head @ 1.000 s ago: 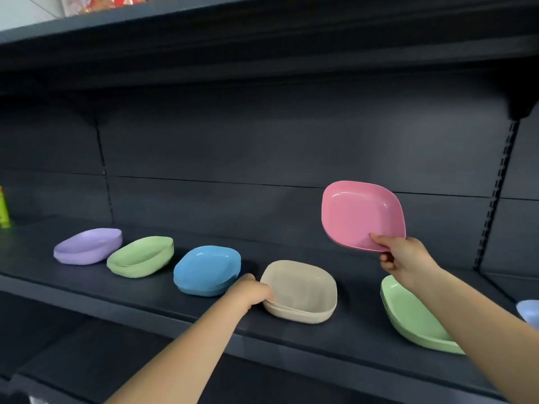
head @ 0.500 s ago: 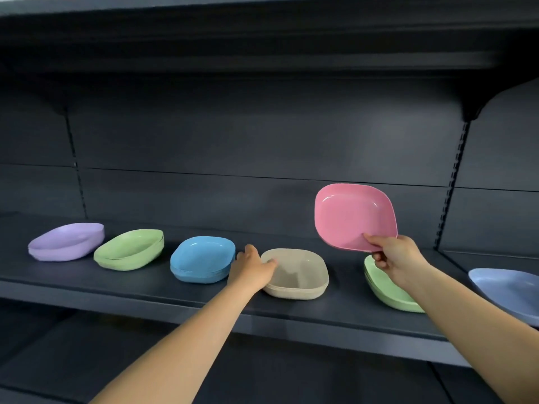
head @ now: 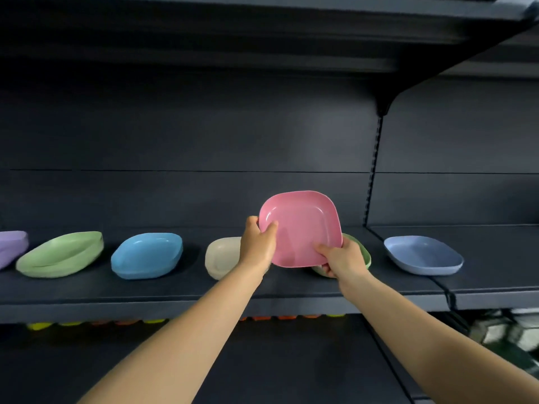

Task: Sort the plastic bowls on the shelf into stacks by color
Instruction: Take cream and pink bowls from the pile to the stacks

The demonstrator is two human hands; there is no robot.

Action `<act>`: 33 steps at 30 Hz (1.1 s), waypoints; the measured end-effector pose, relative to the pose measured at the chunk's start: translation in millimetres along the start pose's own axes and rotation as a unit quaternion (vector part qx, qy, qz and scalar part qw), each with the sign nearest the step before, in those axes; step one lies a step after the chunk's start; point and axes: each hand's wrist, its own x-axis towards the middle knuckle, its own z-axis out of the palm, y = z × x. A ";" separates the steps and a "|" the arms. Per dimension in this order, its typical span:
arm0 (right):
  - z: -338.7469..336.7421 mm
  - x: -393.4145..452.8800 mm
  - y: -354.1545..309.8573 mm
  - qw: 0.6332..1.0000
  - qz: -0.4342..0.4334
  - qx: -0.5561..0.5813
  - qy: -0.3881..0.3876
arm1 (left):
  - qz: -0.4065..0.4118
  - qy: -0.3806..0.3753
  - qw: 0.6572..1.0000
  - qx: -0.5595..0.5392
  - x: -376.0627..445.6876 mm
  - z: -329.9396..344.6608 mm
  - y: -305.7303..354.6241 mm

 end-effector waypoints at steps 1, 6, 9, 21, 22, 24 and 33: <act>-11.7 -0.9 -0.7 1.000 -0.001 0.003 0.001 | 0.001 -0.001 1.000 -0.008 -4.5 11.7 2.7; -80.9 12.8 -7.2 0.994 -0.080 -0.068 0.008 | 0.020 -0.002 0.999 -0.026 -21.6 81.9 18.6; -131.2 24.8 -16.6 0.982 -0.162 -0.102 0.006 | 0.034 0.001 0.999 -0.039 -29.1 138.6 30.9; -399.9 138.4 -2.5 0.973 -0.160 -0.166 -0.013 | 0.014 -0.059 0.996 -0.067 -64.9 419.8 62.9; -416.5 147.3 2.0 0.973 -0.156 -0.170 -0.018 | 0.000 -0.059 0.996 -0.062 -65.8 437.7 61.3; -444.4 165.2 13.3 0.975 -0.141 -0.173 -0.021 | -0.018 -0.053 0.998 -0.042 -65.6 468.3 54.1; -472.2 233.5 71.6 0.962 -0.069 -0.252 -0.078 | -0.073 -0.018 0.993 0.089 -38.5 516.0 18.2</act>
